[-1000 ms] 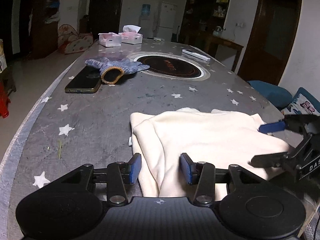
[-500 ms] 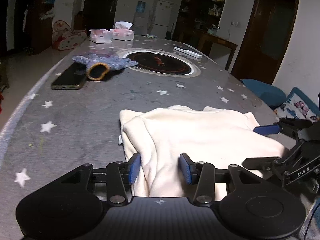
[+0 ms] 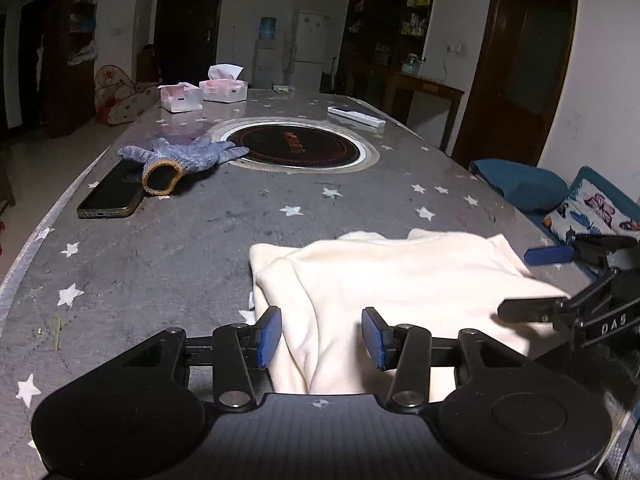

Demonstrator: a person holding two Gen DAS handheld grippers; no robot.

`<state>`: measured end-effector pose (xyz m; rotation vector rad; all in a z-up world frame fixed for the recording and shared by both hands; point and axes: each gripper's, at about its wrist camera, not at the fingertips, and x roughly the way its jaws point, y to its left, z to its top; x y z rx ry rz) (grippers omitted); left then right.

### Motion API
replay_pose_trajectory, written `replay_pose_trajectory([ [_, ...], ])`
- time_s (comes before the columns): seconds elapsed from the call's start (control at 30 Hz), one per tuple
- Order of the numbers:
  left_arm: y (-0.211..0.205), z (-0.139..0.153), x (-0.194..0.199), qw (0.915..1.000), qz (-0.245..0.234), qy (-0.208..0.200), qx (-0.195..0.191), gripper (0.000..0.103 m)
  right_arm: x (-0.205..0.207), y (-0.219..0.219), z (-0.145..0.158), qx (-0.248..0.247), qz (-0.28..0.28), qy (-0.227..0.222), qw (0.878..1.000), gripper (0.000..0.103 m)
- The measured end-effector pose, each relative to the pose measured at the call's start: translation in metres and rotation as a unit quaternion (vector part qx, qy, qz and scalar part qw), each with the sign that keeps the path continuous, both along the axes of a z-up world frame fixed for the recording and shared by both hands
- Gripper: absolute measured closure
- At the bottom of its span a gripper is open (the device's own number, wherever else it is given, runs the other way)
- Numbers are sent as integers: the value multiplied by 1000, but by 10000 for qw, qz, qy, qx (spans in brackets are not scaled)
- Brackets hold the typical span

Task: Fold clothes

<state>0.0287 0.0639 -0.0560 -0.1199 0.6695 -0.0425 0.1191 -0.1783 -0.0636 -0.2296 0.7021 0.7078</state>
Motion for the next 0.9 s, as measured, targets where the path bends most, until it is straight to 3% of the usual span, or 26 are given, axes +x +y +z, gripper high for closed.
replay_pose_trajectory([
  [0.23,-7,1,-10,9995,-71,-23,319,54,-7,2,-6,-169,-186,-52,9997,0],
  [0.4,-25,7,-25,9972,-404,-215,589,53,-28,13,6,-179,138,-416,9989,0],
  [0.6,-47,-8,-34,9905,-683,-202,1172,50,-42,31,-9,-555,427,-565,9959,0],
  [0.77,-46,0,-39,9903,-705,-320,1151,47,-50,31,5,-518,466,-794,9944,0],
  [0.9,-43,-6,-36,9917,-662,-173,1086,47,-53,38,-2,-592,583,-753,9937,0],
])
